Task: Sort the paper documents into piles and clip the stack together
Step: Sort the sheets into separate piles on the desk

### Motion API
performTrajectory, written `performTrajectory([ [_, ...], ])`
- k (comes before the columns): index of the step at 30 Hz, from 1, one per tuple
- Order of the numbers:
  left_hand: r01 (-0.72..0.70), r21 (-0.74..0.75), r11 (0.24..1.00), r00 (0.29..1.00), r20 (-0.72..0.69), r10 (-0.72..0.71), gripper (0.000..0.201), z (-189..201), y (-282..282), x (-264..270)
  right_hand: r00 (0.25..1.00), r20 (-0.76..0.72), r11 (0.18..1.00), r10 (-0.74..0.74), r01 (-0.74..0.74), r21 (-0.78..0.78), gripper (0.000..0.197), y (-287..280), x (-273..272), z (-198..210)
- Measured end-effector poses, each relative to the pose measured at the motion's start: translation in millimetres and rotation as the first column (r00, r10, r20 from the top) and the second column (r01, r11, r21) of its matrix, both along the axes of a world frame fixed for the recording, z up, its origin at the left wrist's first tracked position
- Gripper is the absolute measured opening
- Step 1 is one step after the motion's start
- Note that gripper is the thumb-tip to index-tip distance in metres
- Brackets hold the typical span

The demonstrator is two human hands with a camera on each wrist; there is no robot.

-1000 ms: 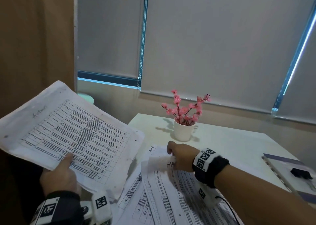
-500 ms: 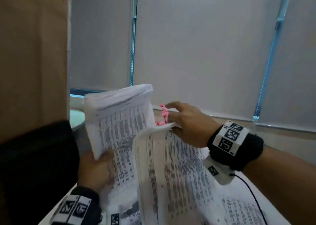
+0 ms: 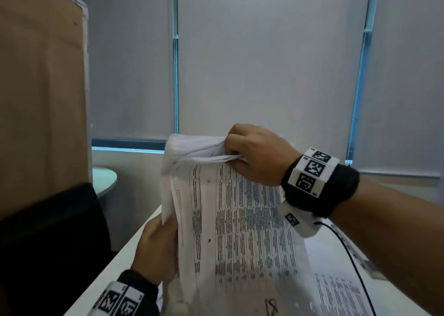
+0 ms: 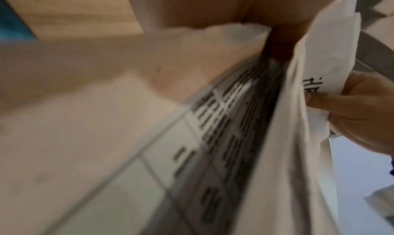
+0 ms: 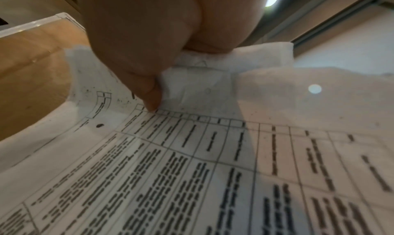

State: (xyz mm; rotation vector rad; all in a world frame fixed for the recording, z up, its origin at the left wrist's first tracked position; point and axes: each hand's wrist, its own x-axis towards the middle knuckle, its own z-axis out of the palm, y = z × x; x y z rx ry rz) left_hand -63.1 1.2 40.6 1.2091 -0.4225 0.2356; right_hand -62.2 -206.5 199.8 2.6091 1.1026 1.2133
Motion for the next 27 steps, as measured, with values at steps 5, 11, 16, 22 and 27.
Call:
performTrajectory([
  [5, -0.060, 0.196, 0.979, 0.998, 0.009, 0.059, 0.031, -11.0, -10.5, -3.8, 0.999, 0.053, 0.999, -0.013, 0.010, 0.046, 0.016, -3.0, -0.2, -4.6],
  [11, -0.280, 0.272, 0.921, 0.956, -0.007, 0.293, 0.025, -22.3, -12.5, 8.3, 0.983, 0.169, 0.991, 0.075, -0.093, 0.101, 0.025, 4.7, -2.4, -11.8],
  [16, -0.303, 0.226, 0.926, 0.952, 0.030, 0.304, 0.021, -20.6, -17.3, 6.3, 0.968, 0.218, 0.962, 0.121, -0.169, 0.217, 0.040, 11.2, -5.7, -14.2],
  [22, -0.348, 0.147, 0.926, 0.929, -0.076, 0.361, 0.022, -23.6, -12.5, 9.8, 0.998, 0.052, 0.963, 0.047, -0.059, 0.261, 0.057, 11.6, 4.1, -32.3],
  [27, -0.420, 0.061, 0.905, 0.868, -0.266, 0.420, 0.016, -28.6, 24.3, 28.6, 0.987, -0.148, 0.897, -0.067, 0.125, 0.425, 0.049, -18.9, 17.2, -64.2],
])
